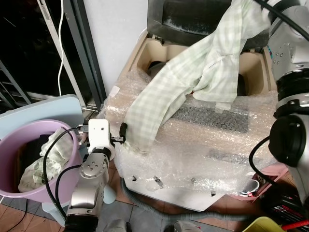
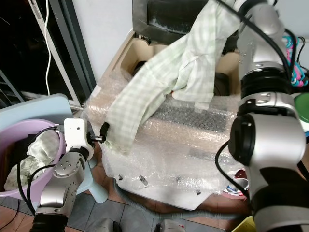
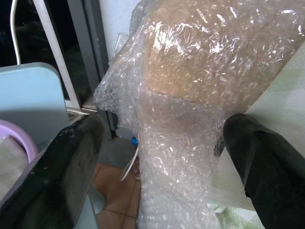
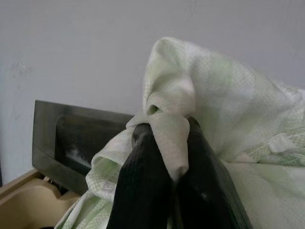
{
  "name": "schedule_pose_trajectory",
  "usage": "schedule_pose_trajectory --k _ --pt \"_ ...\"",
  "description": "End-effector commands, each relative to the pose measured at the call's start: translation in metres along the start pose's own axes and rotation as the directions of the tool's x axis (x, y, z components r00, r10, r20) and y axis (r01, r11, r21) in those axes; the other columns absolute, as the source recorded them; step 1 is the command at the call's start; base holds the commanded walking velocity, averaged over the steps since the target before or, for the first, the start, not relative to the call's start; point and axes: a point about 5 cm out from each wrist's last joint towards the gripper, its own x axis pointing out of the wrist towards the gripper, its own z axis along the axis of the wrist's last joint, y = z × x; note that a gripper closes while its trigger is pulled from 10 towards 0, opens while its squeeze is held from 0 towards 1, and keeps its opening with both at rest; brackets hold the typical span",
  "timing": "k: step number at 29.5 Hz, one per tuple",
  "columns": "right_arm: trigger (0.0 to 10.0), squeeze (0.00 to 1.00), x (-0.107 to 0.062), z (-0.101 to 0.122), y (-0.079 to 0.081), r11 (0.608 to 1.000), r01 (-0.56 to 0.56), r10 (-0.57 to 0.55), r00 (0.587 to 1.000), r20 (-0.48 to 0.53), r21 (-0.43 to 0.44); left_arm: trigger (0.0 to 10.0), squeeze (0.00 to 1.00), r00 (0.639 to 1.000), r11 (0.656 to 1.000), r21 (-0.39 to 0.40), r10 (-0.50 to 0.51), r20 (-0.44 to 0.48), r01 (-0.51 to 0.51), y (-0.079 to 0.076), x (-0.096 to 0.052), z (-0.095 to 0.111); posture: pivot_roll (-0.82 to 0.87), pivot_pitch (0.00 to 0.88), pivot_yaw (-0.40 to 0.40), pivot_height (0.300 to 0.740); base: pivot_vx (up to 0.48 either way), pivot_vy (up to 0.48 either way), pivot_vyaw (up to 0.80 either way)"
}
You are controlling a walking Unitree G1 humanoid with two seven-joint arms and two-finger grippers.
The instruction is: Clothes washing
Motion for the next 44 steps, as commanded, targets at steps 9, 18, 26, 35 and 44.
schedule_pose_trajectory --k 9,18,26,35,44 --pt "10.0 1.0 -0.049 -0.053 0.034 0.947 -0.284 0.285 0.958 -0.016 -0.151 10.0 0.0 1.0 1.0 0.017 -0.001 -0.011 0.001 0.002 0.001 0.0 -0.07 0.0 0.024 0.74 0.0 0.0 0.0" --pt "10.0 1.0 -0.076 -0.047 0.049 0.905 -0.425 0.425 0.903 0.059 -0.008 10.0 0.0 1.0 1.0 0.02 -0.006 -0.01 0.006 0.002 0.001 0.002 -0.08 0.0 0.026 0.74 0.0 0.0 0.0" --pt "10.0 1.0 -0.116 -0.069 0.088 0.746 -0.663 0.666 0.746 -0.025 0.06 10.0 0.0 1.0 1.0 0.023 -0.011 -0.01 0.011 0.001 0.001 0.002 -0.07 0.0 0.026 0.74 0.0 0.0 0.0" --pt "8.8 0.0 -0.129 -0.122 0.085 0.833 -0.552 0.518 0.797 -0.311 -0.025 10.0 0.0 1.0 1.0 0.025 -0.012 -0.014 0.012 0.001 0.0 0.002 -0.07 0.0 0.025 0.74 0.0 0.0 0.0" --pt "0.0 0.0 -0.139 -0.141 0.093 0.827 -0.561 0.497 0.765 -0.411 -0.044 10.0 0.0 1.0 0.999 0.031 -0.016 -0.019 0.017 0.001 0.0 0.002 -0.06 0.0 0.026 0.74 0.0 0.0 0.0"
